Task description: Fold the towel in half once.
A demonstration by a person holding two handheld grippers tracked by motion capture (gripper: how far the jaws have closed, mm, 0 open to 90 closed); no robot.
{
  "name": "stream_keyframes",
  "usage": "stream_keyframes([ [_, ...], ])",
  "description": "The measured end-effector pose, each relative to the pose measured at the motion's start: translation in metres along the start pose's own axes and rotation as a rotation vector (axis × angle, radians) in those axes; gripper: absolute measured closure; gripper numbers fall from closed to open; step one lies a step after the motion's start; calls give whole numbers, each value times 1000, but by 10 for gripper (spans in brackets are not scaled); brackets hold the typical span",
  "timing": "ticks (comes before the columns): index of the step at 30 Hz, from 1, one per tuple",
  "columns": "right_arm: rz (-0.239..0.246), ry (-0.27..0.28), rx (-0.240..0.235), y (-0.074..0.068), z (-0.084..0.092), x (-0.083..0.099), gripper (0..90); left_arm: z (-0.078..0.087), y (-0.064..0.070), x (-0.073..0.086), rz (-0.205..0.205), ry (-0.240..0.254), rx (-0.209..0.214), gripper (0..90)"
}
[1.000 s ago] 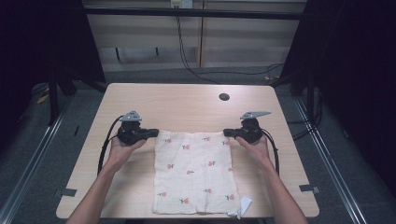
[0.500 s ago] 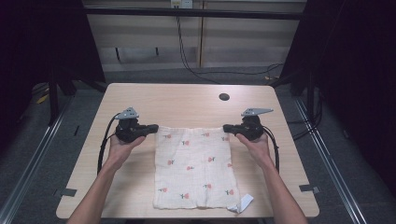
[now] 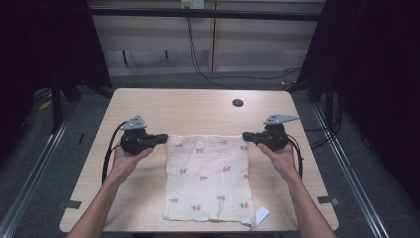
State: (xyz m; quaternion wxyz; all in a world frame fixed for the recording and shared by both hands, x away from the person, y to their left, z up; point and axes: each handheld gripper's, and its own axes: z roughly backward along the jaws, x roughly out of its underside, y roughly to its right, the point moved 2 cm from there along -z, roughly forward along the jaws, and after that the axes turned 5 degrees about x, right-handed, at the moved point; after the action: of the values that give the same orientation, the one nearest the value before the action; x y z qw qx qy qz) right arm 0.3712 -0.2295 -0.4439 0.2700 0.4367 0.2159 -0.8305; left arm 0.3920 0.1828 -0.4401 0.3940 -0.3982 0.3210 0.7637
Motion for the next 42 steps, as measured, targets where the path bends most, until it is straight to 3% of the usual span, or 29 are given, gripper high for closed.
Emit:
stream_keyframes([
  [3, -15, 20, 6, 5, -2, -9, 880, -3, -5, -7, 4, 14, -6, 883],
  [6, -17, 30, 2, 6, -4, -11, 880, -4, -5, -4, 14, 19, 13, 883],
  [17, -10, 1, -15, -6, 9, 12, 880, 11, 5, 16, 24, 30, 58, 882],
  [24, 3, 40, -18, -18, 30, 11, 879, 24, 20, 15, -3, 48, 84, 882],
  [27, 16, 24, -25, -24, 35, 12, 880, 31, 28, 17, -11, 71, 92, 882],
  [29, 7, 21, -47, -27, 38, 17, 880, 36, 33, 18, -50, 40, 60, 882],
  [31, -6, 23, -71, -30, 41, 23, 880, 41, 40, 20, -57, 41, 73, 883],
  [37, 12, 18, -70, -42, 54, 23, 882, 46, 49, 28, -70, 11, 95, 883],
  [42, 33, -11, -66, -53, 65, 27, 881, 49, 56, 32, -64, 25, 110, 883],
])
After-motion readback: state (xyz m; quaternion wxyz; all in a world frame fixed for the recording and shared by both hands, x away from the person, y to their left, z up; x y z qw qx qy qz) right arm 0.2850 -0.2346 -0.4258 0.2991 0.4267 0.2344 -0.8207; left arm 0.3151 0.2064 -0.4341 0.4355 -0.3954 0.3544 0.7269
